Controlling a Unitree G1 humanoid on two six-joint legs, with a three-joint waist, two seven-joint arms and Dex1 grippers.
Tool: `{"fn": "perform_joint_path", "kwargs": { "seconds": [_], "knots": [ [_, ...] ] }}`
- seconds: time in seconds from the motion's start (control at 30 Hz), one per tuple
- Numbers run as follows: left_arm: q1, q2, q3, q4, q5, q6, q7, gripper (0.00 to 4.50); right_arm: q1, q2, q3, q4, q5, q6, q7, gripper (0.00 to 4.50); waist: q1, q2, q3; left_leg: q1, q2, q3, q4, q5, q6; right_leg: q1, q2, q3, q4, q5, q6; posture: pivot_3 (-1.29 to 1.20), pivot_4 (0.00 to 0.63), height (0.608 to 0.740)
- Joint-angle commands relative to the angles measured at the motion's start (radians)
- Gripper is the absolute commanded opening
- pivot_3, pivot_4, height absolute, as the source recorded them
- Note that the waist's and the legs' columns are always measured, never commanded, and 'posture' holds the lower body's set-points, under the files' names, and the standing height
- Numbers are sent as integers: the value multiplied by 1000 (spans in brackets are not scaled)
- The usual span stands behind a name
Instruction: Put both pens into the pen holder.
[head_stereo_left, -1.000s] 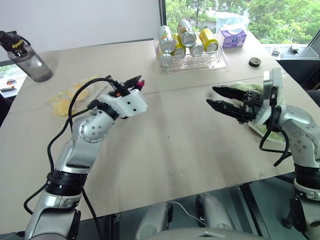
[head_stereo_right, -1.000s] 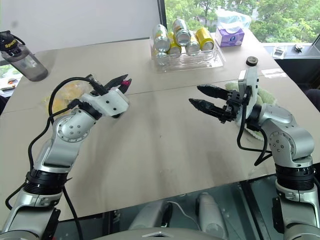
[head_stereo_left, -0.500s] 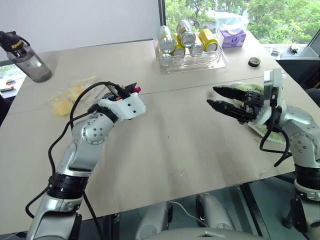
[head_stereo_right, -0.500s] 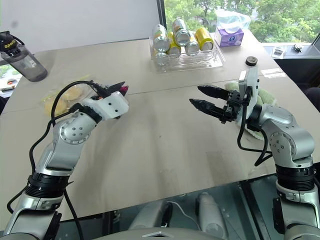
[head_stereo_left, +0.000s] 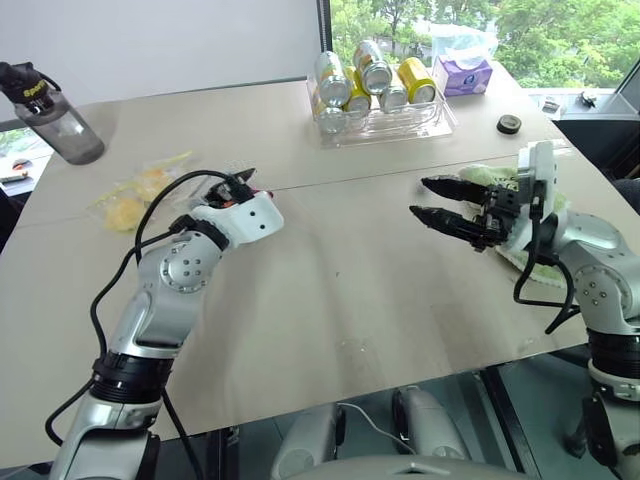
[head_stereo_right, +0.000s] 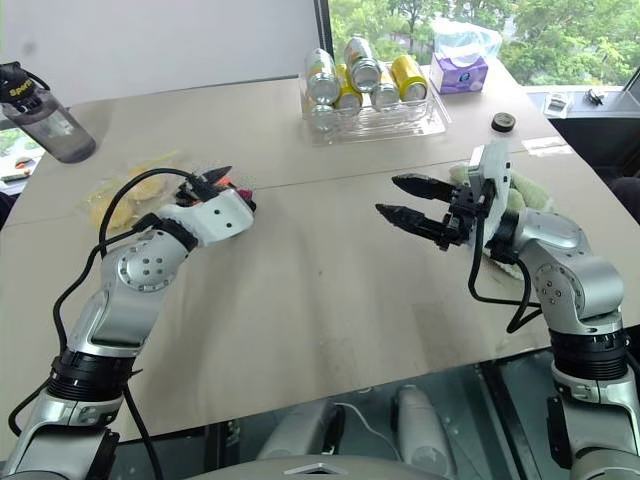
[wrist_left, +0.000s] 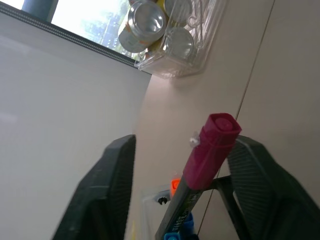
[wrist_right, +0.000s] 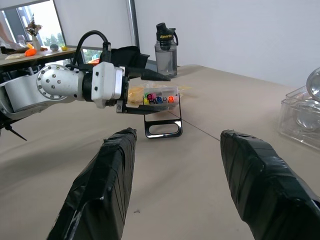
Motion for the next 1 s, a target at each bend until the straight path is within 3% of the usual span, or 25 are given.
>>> {"fn": "perform_joint_path", "kwargs": {
  "seconds": [0.03,0.07,0.5,0.67,0.8,1.0],
  "knots": [
    [-25,2,34,-4,-4,-15,26,4301,-17,-3,-11,-22,12,-18,7,2872,0,0,0,0,0,0,0,0,0,0,0,0,0,0,0,0,150,739],
    [-29,0,33,-4,-4,-16,29,4472,-18,-1,-9,-21,12,-19,6,2872,0,0,0,0,0,0,0,0,0,0,0,0,0,0,0,0,150,739],
    [-40,-31,76,-11,-51,-3,48,4472,-20,10,6,0,3,-33,14,2872,-1,0,0,0,0,0,1,0,0,0,0,0,1,0,0,0,150,739],
    [62,-203,153,-152,-454,55,-83,4472,63,-32,67,25,-114,-111,51,2872,-1,0,-1,0,0,0,2,0,0,0,-1,0,2,0,0,0,150,739],
    [259,-240,183,-318,-689,194,-193,4472,144,-46,106,81,-212,-203,65,2872,-7,0,-1,-1,0,1,3,-1,1,0,0,1,2,0,0,0,150,739],
    [571,-239,252,-415,-798,283,-207,4472,282,-18,116,102,-263,-276,45,2872,-1,0,-1,3,1,3,3,-1,1,1,0,4,6,0,0,0,150,739]
  ]
}}
